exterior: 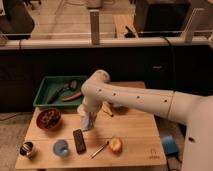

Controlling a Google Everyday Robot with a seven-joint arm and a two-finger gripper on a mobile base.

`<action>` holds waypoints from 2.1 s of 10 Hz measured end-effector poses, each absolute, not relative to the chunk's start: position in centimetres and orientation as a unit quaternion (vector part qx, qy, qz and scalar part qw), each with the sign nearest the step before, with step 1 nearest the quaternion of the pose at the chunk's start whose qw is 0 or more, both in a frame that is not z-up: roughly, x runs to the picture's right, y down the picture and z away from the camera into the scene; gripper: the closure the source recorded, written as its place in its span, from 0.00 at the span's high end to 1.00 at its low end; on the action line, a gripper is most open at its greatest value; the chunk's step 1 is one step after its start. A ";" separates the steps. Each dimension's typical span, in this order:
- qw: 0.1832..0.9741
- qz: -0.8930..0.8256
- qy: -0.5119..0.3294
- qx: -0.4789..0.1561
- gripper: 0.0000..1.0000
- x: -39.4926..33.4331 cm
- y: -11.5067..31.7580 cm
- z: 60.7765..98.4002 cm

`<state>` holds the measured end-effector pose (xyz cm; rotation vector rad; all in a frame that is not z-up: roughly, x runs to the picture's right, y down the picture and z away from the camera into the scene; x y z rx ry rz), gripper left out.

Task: Place towel in metal cup

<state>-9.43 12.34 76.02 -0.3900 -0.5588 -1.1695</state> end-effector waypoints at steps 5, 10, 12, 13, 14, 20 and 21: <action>0.740 -0.580 -0.293 -0.176 0.00 -14.4 11.7 76.3; 0.665 -0.649 -0.339 -0.149 0.00 -26.8 10.8 76.1; 0.641 -0.668 -0.355 -0.134 0.00 -29.2 10.7 75.7; 0.624 -0.675 -0.375 -0.121 0.00 -30.9 10.9 75.5; 0.610 -0.680 -0.392 -0.110 0.00 -32.2 11.4 75.1; 0.540 -0.703 -0.457 -0.062 0.00 -37.3 16.9 70.2; 0.523 -0.710 -0.467 -0.060 0.00 -38.4 18.0 69.3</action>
